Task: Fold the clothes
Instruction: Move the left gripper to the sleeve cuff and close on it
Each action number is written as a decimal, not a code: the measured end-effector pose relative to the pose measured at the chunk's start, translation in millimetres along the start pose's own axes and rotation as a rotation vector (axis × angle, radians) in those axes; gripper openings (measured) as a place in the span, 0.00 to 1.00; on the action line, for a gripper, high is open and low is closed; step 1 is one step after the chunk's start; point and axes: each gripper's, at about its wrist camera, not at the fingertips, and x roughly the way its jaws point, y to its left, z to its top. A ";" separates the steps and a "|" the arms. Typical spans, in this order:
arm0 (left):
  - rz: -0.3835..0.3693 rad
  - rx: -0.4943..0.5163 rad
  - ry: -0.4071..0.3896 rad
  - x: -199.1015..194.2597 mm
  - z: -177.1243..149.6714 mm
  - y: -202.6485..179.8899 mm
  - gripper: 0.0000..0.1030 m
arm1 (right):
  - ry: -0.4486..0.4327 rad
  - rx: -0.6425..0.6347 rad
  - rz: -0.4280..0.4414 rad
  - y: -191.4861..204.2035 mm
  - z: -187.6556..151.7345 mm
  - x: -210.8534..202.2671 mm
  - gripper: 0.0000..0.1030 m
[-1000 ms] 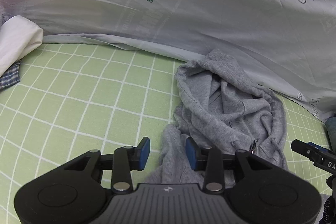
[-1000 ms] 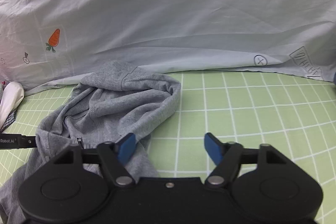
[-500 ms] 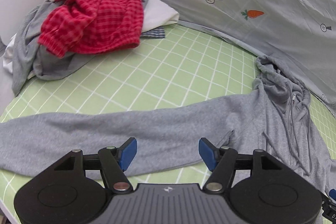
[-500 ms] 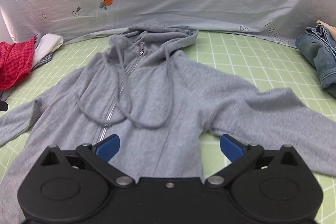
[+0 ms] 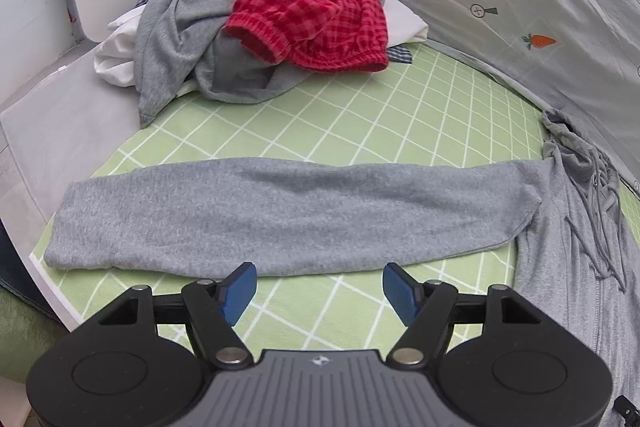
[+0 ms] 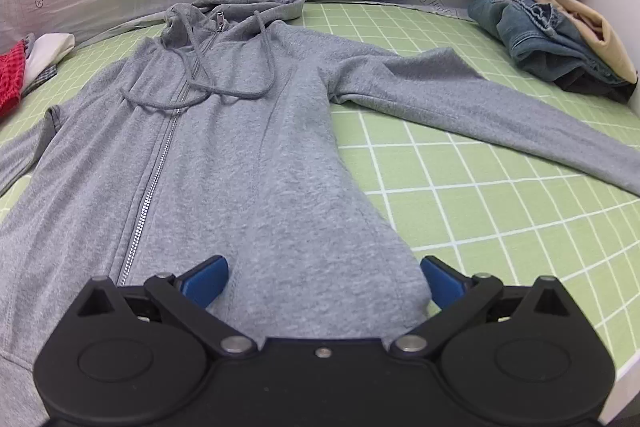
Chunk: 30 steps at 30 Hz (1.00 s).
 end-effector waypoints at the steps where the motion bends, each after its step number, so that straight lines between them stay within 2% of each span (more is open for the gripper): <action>1: -0.004 -0.018 0.010 1.9 0.2 9.1 0.69 | -0.012 -0.022 -0.027 5.2 -2.1 -5.6 1.00; 4: 0.003 -0.044 0.025 5.8 2.0 31.9 0.69 | -0.071 -0.060 -0.111 27.9 -3.7 -22.8 1.00; 6: 0.016 -0.036 0.017 6.5 5.0 44.7 0.69 | -0.098 -0.068 -0.128 42.8 -2.6 -29.5 1.00; 9: 0.036 -0.029 0.006 7.7 9.8 64.3 0.70 | -0.118 -0.088 -0.109 70.5 -2.6 -34.4 1.00; 13: 0.078 -0.056 0.001 12.7 14.3 96.5 0.70 | -0.092 -0.151 -0.045 114.5 -12.6 -29.1 1.00; 16: 0.105 -0.092 0.004 14.8 16.5 120.8 0.70 | -0.055 -0.112 -0.005 131.5 -18.4 -19.8 1.00; 23: 0.140 -0.154 0.004 18.9 20.9 156.5 0.74 | -0.075 0.057 0.038 127.2 -20.9 -6.9 1.00; 29: 0.174 -0.187 0.027 32.2 23.4 165.3 0.76 | -0.138 0.069 0.019 132.7 -26.4 -5.3 1.00; 30: 0.175 -0.184 0.022 33.4 23.8 164.5 0.80 | -0.152 0.071 0.017 132.9 -28.3 -5.5 1.00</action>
